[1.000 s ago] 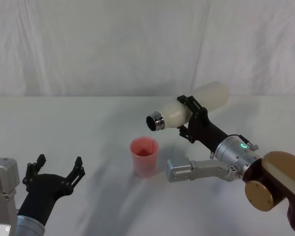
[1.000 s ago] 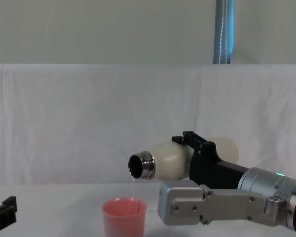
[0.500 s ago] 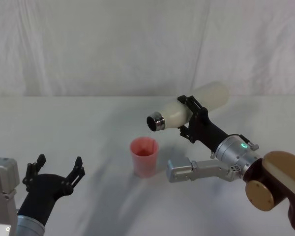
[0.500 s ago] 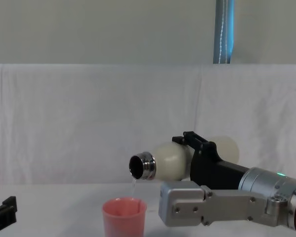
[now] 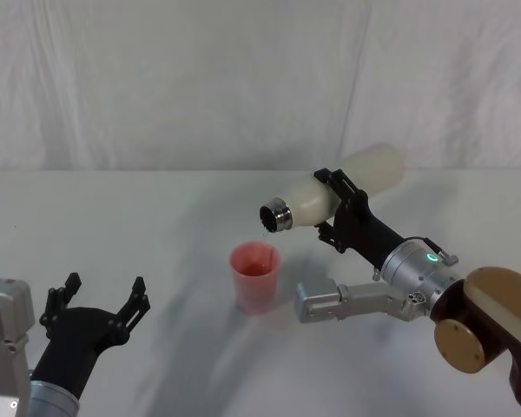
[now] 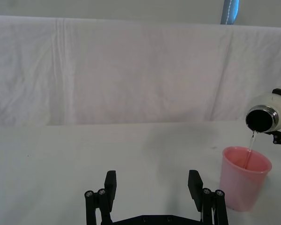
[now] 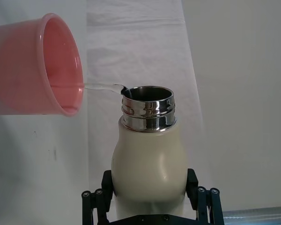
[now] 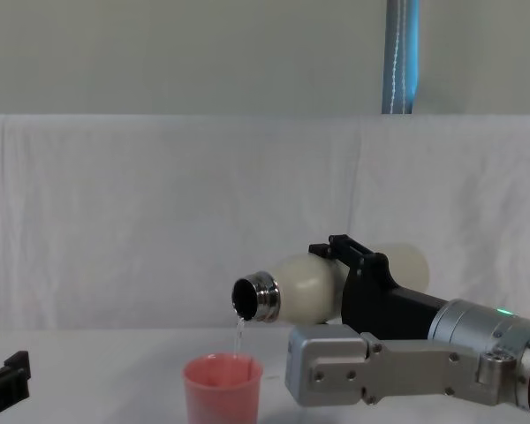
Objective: Grasp the thermos with one hand and pour water into the cup lid.
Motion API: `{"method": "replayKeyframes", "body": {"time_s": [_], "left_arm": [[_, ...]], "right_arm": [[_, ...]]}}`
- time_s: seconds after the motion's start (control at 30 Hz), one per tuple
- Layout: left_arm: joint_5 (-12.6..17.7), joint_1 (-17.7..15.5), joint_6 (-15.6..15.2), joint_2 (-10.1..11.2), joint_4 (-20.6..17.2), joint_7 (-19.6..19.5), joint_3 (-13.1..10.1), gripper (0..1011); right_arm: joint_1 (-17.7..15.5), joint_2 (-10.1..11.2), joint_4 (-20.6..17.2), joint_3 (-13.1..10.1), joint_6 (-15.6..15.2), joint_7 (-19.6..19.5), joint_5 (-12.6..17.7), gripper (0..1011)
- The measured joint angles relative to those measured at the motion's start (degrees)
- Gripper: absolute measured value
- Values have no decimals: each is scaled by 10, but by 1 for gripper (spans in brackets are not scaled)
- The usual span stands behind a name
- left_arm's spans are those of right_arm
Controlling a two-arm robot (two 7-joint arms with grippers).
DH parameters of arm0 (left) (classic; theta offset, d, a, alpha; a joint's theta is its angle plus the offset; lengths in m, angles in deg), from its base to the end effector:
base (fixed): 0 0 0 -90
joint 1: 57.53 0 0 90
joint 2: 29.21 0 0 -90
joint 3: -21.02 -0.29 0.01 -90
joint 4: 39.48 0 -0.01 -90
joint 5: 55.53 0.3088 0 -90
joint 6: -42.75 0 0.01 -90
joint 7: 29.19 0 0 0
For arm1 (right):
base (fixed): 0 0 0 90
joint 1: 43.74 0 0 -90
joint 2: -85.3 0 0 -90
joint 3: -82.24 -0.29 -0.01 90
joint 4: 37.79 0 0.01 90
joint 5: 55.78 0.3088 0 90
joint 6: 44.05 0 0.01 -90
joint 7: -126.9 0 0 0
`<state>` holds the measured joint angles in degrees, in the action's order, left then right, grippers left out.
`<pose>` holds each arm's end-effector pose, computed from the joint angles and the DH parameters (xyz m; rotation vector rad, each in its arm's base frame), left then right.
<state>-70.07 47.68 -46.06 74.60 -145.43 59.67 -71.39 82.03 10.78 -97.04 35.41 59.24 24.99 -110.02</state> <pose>0.2530 0.0376 -0.2852 -0.0379 0.0139 1.4461 0.4536 0.0626 -0.2833 -0.6348 -1.4246 -0.7572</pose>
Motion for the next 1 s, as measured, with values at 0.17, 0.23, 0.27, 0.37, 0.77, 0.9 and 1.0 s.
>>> {"method": "replayKeyframes", "body": {"time_s": [0.17, 0.23, 0.27, 0.37, 0.77, 0.9, 1.0], "left_arm": [[0, 0, 0, 0, 0, 0, 0, 1001], [0, 0, 0, 0, 0, 0, 0, 1001], [0, 0, 0, 0, 0, 0, 0, 1001], [0, 0, 0, 0, 0, 0, 0, 1001], [0, 0, 0, 0, 0, 0, 0, 1001], [0, 0, 0, 0, 0, 0, 0, 1001], [0, 0, 0, 0, 0, 0, 0, 1001]], "right_arm": [[1, 0, 1, 0, 0, 0, 0, 951], [1, 0, 1, 0, 0, 0, 0, 951], [1, 0, 1, 0, 0, 0, 0, 951], [1, 1, 1, 0, 0, 0, 0, 951], [0, 3, 0, 1, 1, 0, -1, 951], [0, 3, 0, 1, 1, -2, -2, 951], [0, 3, 0, 1, 1, -2, -2, 951]]}}
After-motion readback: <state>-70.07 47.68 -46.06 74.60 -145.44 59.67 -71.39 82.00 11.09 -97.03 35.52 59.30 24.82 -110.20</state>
